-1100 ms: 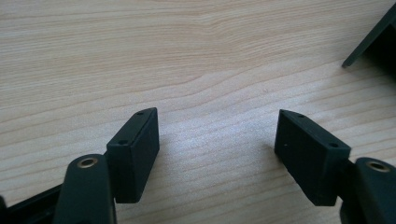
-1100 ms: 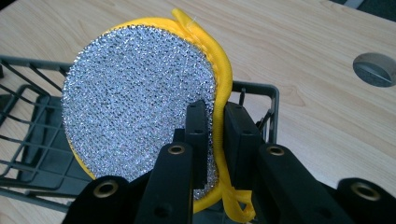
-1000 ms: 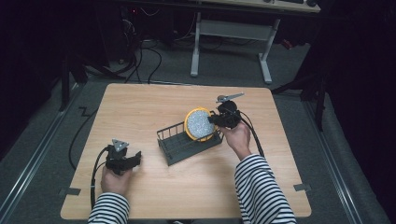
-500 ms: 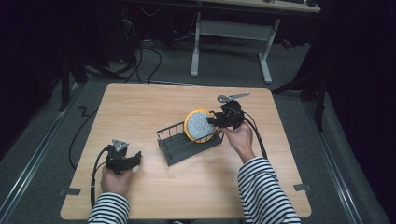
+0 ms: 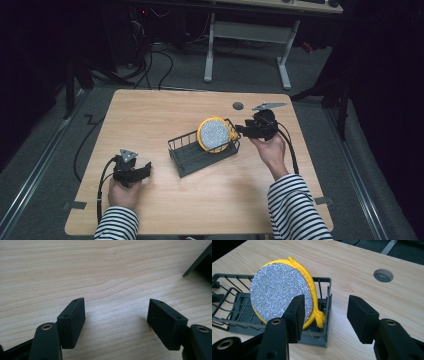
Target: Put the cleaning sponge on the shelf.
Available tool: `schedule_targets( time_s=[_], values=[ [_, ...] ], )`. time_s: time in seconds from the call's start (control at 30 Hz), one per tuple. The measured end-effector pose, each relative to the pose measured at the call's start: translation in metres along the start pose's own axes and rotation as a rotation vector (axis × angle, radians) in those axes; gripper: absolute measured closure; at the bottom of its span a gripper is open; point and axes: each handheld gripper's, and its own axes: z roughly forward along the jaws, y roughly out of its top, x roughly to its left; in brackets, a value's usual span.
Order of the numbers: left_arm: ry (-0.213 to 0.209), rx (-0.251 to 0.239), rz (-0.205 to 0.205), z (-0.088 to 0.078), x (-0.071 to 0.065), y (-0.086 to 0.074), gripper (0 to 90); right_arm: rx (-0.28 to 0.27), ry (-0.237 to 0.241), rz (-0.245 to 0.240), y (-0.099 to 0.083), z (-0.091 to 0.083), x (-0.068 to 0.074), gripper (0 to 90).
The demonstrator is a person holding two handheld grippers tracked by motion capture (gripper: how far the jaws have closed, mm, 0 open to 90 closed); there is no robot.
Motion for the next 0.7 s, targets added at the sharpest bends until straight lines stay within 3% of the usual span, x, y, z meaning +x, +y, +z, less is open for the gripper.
schedule_targets(
  time_s=[0.3, 0.7],
  values=[
    [-0.003, -0.001, -0.002, 0.000, 0.000, 0.000, 30.9, -0.010, -0.037, -0.037, -0.008, -0.027, -0.003, 48.0],
    [-0.004, 0.000, -0.001, 0.000, 0.000, 0.000, 30.8, -0.040, -0.052, 0.009, -0.035, -0.052, -0.014, 48.3]
  ],
)
